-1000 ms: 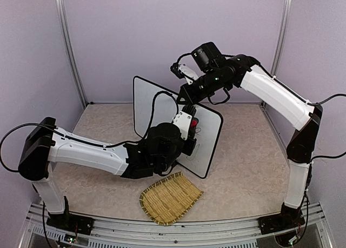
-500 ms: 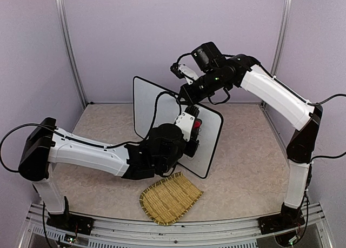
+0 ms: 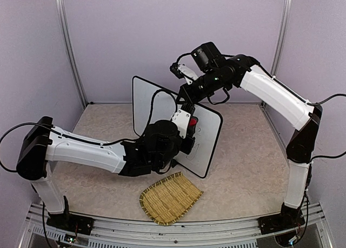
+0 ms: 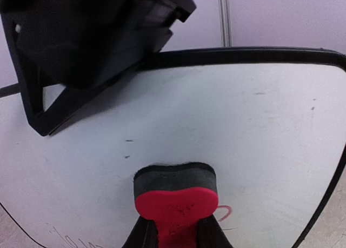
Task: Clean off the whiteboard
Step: Erase the center of the whiteboard.
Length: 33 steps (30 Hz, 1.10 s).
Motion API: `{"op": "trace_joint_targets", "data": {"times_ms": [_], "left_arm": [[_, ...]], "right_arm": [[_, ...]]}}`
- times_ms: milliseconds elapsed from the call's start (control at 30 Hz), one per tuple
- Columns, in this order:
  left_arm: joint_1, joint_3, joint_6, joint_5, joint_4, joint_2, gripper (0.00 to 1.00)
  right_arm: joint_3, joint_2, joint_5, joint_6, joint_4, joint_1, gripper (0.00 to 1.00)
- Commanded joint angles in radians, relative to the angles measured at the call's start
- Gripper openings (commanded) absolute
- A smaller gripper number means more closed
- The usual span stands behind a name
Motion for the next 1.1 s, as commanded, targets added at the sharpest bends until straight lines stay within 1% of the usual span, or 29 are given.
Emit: {"op": "trace_joint_targets", "data": {"times_ms": [0, 133, 233, 400, 633, 933, 1067], "left_arm": [[0.099, -0.037, -0.003, -0.029, 0.014, -0.035, 0.17], [0.098, -0.038, 0.005, -0.029, 0.015, -0.034, 0.17], [0.088, -0.041, -0.002, 0.001, 0.026, -0.023, 0.17], [0.037, -0.027, 0.013, 0.027, 0.059, 0.018, 0.17], [-0.033, 0.046, 0.029, 0.029, 0.056, 0.096, 0.17], [-0.072, 0.113, 0.023, 0.049, 0.037, 0.131, 0.17], [-0.075, 0.118, 0.034, 0.029, 0.033, 0.136, 0.17]], "right_arm": [[-0.008, 0.008, -0.07, 0.031, -0.05, 0.05, 0.0], [-0.006, 0.01, -0.07, 0.03, -0.05, 0.05, 0.0], [-0.003, 0.012, -0.071, 0.031, -0.05, 0.049, 0.0], [-0.001, 0.017, -0.072, 0.033, -0.05, 0.05, 0.0], [0.003, 0.022, -0.073, 0.033, -0.051, 0.051, 0.0], [0.004, 0.023, -0.075, 0.033, -0.049, 0.051, 0.0], [0.001, 0.022, -0.075, 0.034, -0.05, 0.051, 0.0]]}}
